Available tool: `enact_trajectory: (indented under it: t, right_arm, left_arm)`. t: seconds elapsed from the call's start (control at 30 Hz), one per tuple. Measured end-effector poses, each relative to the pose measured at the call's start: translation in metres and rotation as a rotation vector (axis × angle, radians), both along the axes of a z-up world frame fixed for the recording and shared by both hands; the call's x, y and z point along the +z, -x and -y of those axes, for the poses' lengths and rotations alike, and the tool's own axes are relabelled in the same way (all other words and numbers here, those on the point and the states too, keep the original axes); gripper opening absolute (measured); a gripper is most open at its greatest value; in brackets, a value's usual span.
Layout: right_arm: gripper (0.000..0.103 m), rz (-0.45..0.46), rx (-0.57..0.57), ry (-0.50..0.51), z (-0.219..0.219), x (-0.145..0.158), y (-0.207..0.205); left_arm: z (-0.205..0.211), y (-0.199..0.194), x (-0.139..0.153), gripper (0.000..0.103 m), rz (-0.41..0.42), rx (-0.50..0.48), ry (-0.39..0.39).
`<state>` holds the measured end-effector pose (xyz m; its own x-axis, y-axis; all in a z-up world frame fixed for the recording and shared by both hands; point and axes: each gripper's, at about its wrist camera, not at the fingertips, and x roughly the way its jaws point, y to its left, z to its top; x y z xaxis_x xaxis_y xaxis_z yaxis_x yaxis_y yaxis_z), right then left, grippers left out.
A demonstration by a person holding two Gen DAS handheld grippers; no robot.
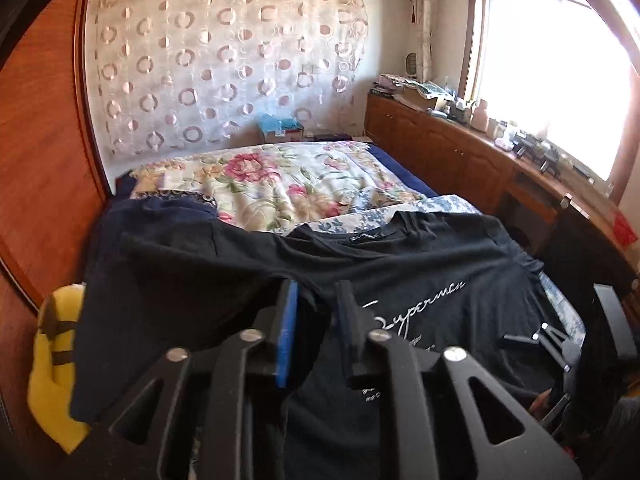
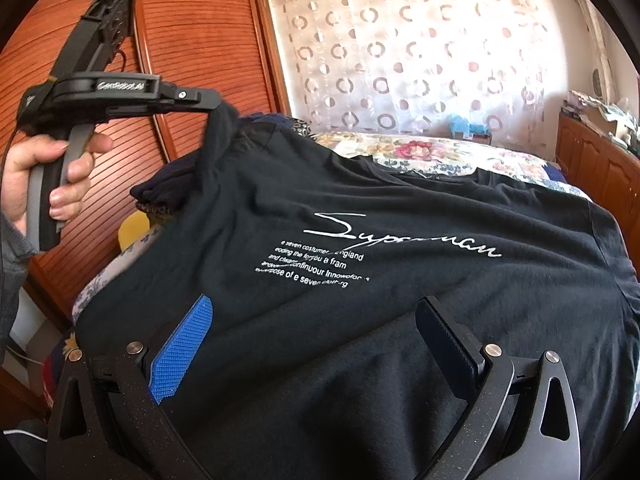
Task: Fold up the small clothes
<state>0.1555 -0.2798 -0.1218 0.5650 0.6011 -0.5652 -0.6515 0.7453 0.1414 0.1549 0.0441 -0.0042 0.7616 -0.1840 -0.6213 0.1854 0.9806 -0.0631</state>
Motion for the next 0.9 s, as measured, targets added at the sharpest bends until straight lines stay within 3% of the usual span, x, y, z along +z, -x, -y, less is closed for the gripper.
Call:
enact_trajectory:
  t: [0.1,0.37,0.53,0.7,0.9]
  right_arm:
    - [0.103,-0.014,0.001,-0.011,0.001,0.0,-0.002]
    - [0.103,-0.033,0.026,0.006,-0.004,0.01,-0.014]
    - [0.098,0.072,0.098,0.051,-0.035,0.034,-0.037]
    - [0.074,0.086,0.19,0.061,-0.088,0.038,-0.085]
    - [0.057,0.059,0.296,0.057,-0.153,0.029,-0.119]
  left_arm:
    - [-0.003,0.015,0.007,0.029,0.02,0.028,-0.039]
    - [-0.045,0.051,0.003,0.034,0.031,0.083,-0.011]
    - [-0.061,0.055,-0.009,0.035,0.034,0.126,0.011]
    - [-0.073,0.054,-0.017,0.037,0.039,0.154,0.024]
    - [-0.091,0.052,-0.028,0.038,0.021,0.182,0.04]
